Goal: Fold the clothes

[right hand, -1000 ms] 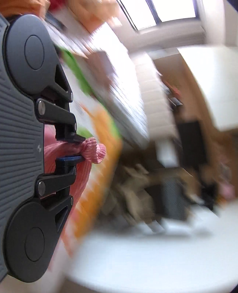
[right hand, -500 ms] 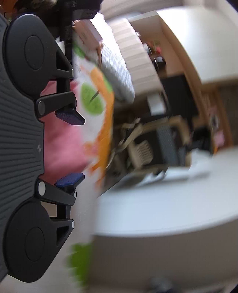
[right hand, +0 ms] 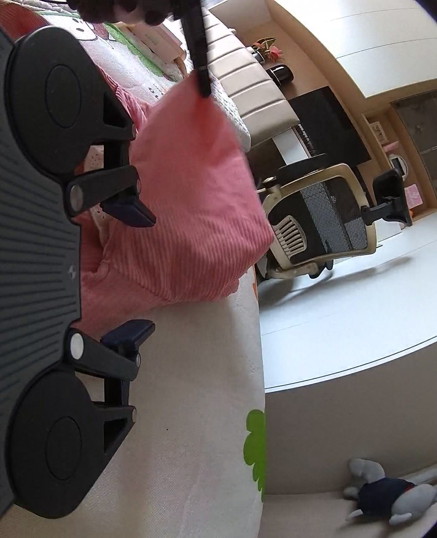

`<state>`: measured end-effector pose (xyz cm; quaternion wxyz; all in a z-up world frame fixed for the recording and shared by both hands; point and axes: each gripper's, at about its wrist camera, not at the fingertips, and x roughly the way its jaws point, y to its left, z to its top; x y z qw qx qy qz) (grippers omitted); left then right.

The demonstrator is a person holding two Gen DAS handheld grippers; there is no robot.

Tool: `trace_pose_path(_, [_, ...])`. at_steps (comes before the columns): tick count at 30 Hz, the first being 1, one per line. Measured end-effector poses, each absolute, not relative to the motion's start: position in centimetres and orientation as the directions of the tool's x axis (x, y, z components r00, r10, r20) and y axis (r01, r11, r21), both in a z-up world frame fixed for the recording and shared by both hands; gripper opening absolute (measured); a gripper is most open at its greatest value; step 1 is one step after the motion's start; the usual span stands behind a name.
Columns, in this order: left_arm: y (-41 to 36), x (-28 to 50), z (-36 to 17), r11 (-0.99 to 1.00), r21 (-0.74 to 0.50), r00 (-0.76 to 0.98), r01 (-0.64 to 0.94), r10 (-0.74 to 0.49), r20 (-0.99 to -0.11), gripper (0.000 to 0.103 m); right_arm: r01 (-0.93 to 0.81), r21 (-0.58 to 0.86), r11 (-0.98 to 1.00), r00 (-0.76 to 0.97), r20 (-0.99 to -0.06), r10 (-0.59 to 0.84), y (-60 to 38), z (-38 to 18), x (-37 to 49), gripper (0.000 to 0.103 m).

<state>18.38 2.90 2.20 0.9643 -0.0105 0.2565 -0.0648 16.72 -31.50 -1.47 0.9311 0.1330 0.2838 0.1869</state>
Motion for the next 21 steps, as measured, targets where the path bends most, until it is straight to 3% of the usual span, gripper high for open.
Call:
trace_pose_path(1, [3.3,18.6,1.3,0.996,-0.012,0.849,0.084,-0.078,-0.523,0.039,-0.273,0.354,0.894,0.767,-0.481,0.424,-31.4,-1.5,16.8,0.062])
trace_pose_path(3, [4.6,18.5,0.4,0.995,-0.091,0.827,0.049,-0.091,-0.554,0.041,-0.271,0.356,0.894,0.764,-0.485,0.425,-30.8,-1.5,17.8,0.064])
trace_pose_path(5, [6.0,18.4,-0.4,0.982,-0.188,0.807,0.014,-0.123,-0.578,0.051,-0.27,0.355,0.895,0.762,-0.489,0.425,-30.8,-1.5,17.8,0.064])
trace_pose_path(6, [6.7,18.3,-0.8,0.972,-0.236,0.796,-0.004,-0.14,-0.589,0.062,-0.275,0.349,0.896,0.757,-0.495,0.426,-30.6,-1.4,18.0,0.064])
trace_pose_path(8, [7.5,17.8,-0.5,0.938,-0.348,0.8,-0.006,-0.204,-0.565,0.069,-0.3,0.306,0.904,0.747,-0.513,0.422,-30.3,-0.8,17.9,0.064])
trace_pose_path(12, [6.2,17.6,0.8,0.923,-0.362,0.818,0.132,-0.307,-0.487,0.094,-0.328,0.217,0.919,0.775,-0.494,0.393,-30.4,1.7,17.9,0.066])
trace_pose_path(14, [5.2,18.0,0.3,0.928,-0.334,0.814,0.163,-0.318,-0.486,0.093,-0.335,0.173,0.926,0.794,-0.477,0.376,-30.6,3.1,18.0,0.072])
trace_pose_path(18, [3.3,18.7,-1.0,0.94,-0.282,0.806,0.19,-0.313,-0.503,0.092,-0.327,0.101,0.94,0.823,-0.458,0.336,-30.7,5.0,18.8,0.074])
trace_pose_path(20, [3.1,19.6,-1.5,0.939,-0.299,0.797,0.171,-0.311,-0.519,0.087,-0.335,0.076,0.939,0.827,-0.453,0.332,-30.6,5.7,19.4,0.075])
trace_pose_path(21, [3.1,20.1,-1.7,0.937,-0.309,0.792,0.161,-0.31,-0.526,0.078,-0.341,0.074,0.937,0.826,-0.453,0.336,-30.5,6.0,19.9,0.075])
